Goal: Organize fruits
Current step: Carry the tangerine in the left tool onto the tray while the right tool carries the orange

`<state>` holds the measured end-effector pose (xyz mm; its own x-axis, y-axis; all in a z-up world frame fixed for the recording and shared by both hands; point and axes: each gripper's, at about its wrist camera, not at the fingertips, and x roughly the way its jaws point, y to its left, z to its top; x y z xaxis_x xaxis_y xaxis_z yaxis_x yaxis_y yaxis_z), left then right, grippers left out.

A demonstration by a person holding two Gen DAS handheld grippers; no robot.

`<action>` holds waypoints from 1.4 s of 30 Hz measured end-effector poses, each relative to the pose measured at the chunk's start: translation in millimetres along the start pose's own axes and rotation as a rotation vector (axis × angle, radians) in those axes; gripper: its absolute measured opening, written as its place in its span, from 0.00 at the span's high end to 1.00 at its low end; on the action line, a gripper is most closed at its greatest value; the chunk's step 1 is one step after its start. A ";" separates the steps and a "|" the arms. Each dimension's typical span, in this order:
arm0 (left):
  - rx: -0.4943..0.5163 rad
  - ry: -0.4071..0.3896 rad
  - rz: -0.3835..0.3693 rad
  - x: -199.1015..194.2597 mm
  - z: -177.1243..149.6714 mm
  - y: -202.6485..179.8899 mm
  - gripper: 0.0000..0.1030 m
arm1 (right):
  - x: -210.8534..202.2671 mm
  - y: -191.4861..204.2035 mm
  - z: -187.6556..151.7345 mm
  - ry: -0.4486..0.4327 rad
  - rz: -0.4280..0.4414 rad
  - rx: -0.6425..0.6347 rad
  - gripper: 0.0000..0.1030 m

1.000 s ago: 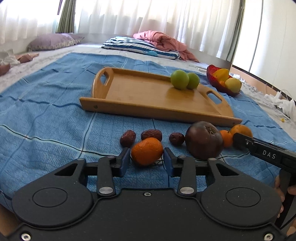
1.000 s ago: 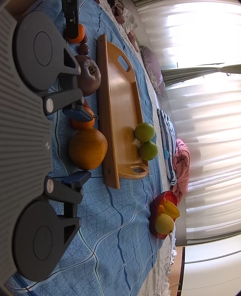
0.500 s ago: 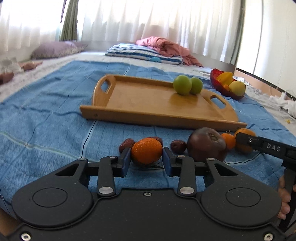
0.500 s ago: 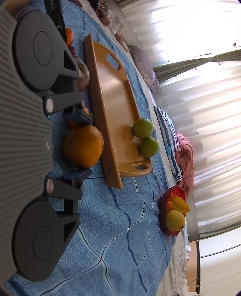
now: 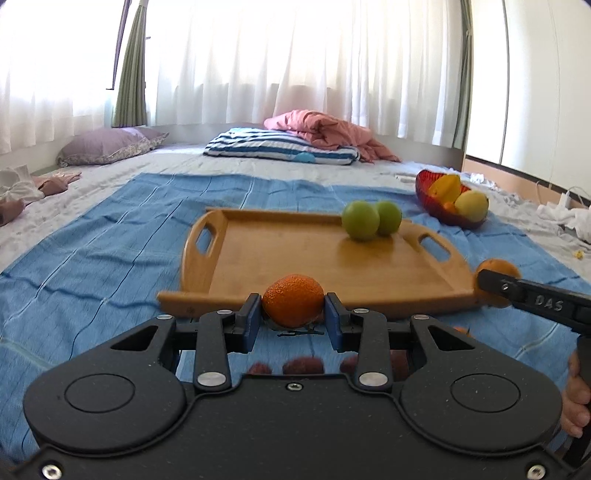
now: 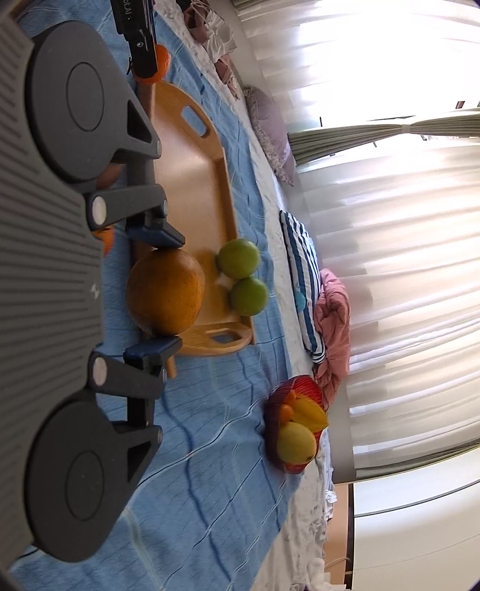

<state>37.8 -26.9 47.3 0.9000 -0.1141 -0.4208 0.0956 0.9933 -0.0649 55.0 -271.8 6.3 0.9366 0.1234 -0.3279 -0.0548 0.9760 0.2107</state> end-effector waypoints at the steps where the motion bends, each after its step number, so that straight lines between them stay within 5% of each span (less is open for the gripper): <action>1: 0.003 -0.005 -0.011 2.2 4.4 -0.9 0.66 | 3.7 1.0 3.3 0.002 0.003 -0.002 0.47; 11: -0.047 -0.010 -0.060 45.0 58.0 5.0 0.66 | 50.0 3.8 39.6 0.048 0.041 -0.006 0.47; 27: -0.100 0.143 0.000 169.3 107.6 67.6 0.66 | 179.0 67.0 88.3 0.234 0.187 0.012 0.47; 42: -0.102 0.246 0.041 250.8 107.6 88.4 0.66 | 258.4 115.6 79.8 0.293 0.130 -0.118 0.47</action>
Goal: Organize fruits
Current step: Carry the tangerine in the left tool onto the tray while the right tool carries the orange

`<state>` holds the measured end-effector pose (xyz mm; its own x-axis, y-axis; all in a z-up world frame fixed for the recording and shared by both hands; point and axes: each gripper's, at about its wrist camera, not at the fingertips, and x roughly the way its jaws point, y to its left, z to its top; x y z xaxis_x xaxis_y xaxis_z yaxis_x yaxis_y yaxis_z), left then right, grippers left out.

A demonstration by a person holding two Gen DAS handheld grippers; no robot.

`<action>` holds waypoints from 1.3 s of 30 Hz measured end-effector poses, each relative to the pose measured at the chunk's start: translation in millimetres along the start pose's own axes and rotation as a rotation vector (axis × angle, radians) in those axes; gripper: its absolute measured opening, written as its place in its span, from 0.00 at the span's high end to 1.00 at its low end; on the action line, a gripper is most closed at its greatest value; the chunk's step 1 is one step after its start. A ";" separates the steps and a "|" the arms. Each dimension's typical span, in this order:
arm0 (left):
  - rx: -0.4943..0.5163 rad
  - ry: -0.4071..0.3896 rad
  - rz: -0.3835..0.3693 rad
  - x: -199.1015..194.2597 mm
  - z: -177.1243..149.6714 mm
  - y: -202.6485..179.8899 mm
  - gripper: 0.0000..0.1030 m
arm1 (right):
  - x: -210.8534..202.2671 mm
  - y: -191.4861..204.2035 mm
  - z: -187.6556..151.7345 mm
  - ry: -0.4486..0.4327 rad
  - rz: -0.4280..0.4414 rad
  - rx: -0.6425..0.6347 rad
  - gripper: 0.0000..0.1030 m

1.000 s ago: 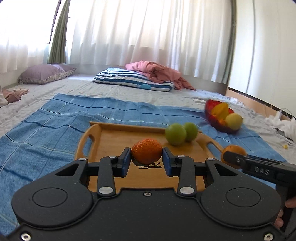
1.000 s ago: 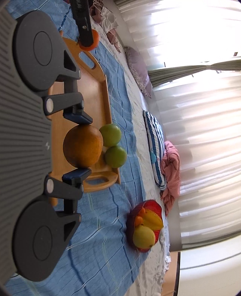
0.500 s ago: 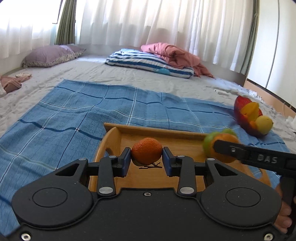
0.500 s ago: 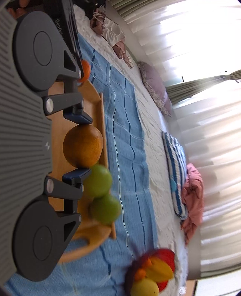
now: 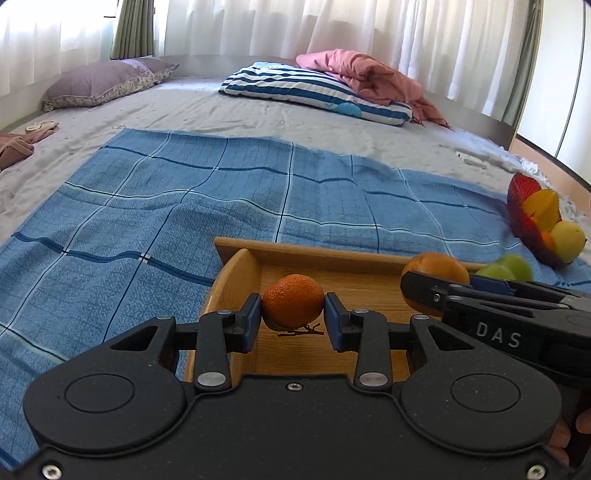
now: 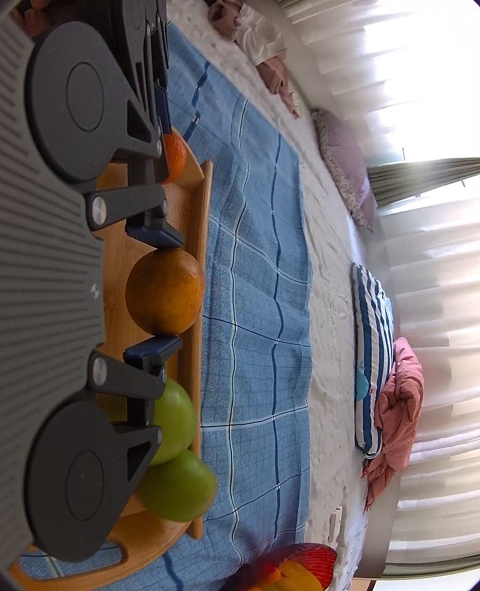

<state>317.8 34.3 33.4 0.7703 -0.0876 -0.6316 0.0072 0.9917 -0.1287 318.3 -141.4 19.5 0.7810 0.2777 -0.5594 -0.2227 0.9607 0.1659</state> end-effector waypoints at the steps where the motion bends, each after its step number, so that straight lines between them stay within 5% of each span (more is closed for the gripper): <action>1: 0.000 0.002 0.001 2.8 -0.1 0.0 0.66 | 3.2 0.4 -0.5 0.000 -0.004 -0.006 0.47; 39: 0.043 0.003 0.017 15.6 -3.4 -2.9 0.65 | 19.3 11.8 -2.5 0.062 -0.072 -0.076 0.41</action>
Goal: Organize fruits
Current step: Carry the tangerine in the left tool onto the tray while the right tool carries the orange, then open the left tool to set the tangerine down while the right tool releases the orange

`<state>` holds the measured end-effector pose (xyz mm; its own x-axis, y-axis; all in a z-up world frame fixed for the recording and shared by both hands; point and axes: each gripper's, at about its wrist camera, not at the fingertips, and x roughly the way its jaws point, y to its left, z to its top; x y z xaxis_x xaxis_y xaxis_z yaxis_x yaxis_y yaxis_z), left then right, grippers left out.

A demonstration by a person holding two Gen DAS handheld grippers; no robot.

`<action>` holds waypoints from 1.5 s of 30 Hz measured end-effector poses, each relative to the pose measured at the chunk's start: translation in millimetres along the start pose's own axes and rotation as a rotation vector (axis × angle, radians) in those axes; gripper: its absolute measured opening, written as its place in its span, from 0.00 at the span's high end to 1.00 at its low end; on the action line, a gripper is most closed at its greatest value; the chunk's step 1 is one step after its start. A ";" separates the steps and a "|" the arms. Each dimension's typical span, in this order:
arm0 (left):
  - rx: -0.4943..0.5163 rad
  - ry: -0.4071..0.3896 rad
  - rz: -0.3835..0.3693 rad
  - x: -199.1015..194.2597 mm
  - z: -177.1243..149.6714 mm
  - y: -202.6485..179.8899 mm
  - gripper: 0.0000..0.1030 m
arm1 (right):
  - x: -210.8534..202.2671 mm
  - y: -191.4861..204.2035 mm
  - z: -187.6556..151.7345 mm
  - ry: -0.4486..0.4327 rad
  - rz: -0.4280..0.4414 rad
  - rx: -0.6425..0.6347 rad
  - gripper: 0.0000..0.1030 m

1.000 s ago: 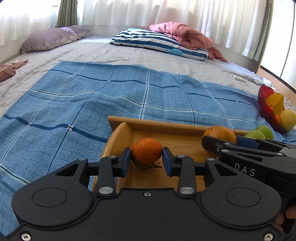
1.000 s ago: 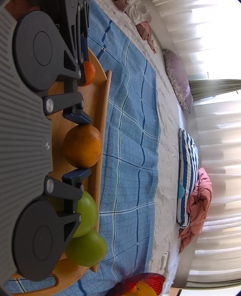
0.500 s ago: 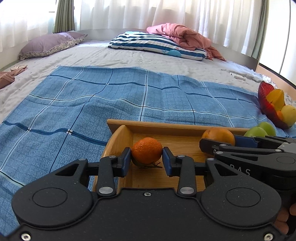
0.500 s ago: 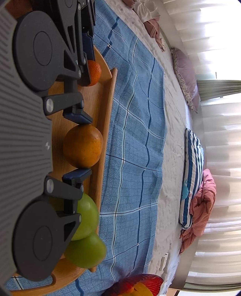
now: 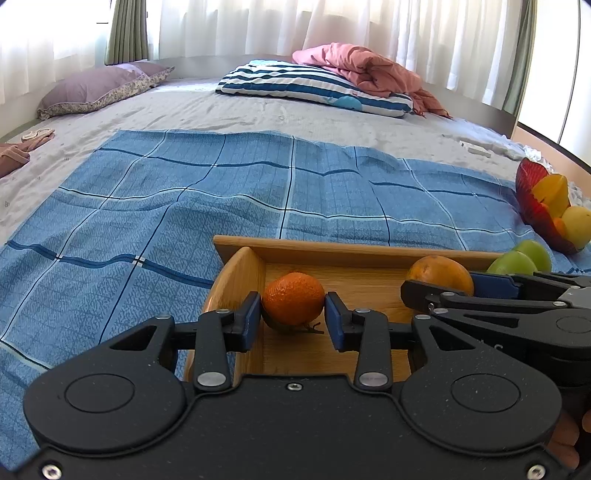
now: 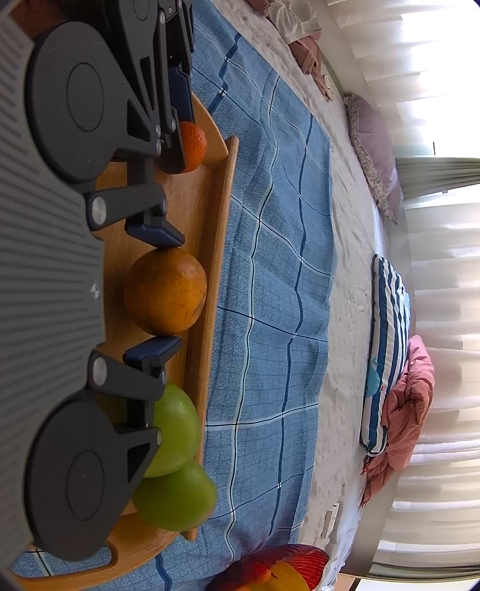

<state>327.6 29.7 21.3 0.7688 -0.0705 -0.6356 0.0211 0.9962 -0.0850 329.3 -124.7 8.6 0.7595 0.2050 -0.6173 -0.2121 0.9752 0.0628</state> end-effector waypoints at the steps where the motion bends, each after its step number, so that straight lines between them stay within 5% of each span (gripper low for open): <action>1: 0.004 0.001 0.000 -0.1 -0.4 0.1 0.65 | -0.2 0.4 -0.6 0.003 -0.003 -0.006 0.41; 14: 0.012 0.008 -0.009 -3.0 -1.3 -0.2 0.61 | -1.9 3.6 -5.4 0.019 -0.038 -0.034 0.36; 34: 0.045 -0.029 0.002 -56.4 -9.7 -3.4 0.21 | -48.0 -9.3 -11.7 -0.021 -0.035 0.004 0.20; 45: 0.059 -0.053 -0.037 -102.2 -37.7 -13.2 0.18 | -101.8 -18.8 -32.6 -0.103 -0.022 0.009 0.12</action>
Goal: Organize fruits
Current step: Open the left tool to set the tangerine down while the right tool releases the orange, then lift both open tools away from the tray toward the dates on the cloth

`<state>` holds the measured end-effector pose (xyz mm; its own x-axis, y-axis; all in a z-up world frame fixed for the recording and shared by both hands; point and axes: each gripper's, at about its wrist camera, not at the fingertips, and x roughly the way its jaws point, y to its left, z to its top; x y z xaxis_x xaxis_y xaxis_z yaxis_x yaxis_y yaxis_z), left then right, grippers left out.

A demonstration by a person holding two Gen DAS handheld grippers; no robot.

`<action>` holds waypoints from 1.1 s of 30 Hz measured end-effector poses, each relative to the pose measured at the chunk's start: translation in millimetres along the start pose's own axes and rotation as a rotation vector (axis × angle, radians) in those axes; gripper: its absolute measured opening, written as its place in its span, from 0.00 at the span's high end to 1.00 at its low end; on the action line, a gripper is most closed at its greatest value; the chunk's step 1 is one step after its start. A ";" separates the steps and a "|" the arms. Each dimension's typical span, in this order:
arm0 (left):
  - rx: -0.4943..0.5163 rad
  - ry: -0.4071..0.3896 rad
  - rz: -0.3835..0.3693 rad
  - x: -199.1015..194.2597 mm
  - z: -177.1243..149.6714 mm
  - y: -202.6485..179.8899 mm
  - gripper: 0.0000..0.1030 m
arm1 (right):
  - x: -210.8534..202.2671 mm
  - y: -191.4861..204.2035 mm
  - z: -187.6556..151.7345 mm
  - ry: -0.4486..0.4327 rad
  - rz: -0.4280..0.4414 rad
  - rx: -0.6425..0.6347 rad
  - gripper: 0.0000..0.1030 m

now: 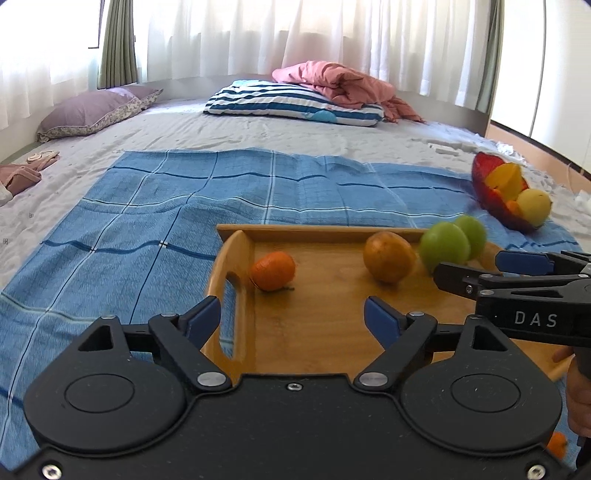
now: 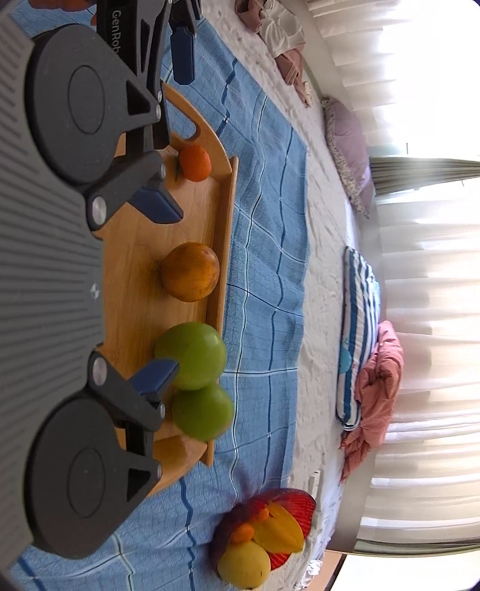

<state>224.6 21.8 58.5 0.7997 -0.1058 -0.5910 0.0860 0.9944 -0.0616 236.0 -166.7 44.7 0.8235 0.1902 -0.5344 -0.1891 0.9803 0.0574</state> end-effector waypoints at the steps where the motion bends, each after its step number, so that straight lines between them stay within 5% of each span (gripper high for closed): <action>1: 0.002 -0.005 -0.001 -4.8 -2.7 -1.7 0.17 | -5.3 -1.0 -2.1 -0.008 0.005 -0.001 0.11; 7: 0.014 -0.038 -0.027 -35.4 -21.2 -9.7 0.08 | -35.2 -8.8 -20.1 -0.049 0.021 -0.005 0.06; 20: -0.002 -0.083 -0.066 -83.2 -57.1 -22.4 0.07 | -89.0 -12.8 -56.6 -0.127 -0.017 -0.070 0.00; 33: -0.033 -0.052 -0.061 -92.5 -91.5 -21.3 0.06 | -102.6 -15.2 -85.7 -0.107 -0.076 -0.067 0.00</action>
<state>94.5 10.6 40.9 0.8235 -0.1652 -0.5427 0.1164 0.9855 -0.1234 108.6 -205.7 26.4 0.8884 0.1239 -0.4421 -0.1565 0.9869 -0.0380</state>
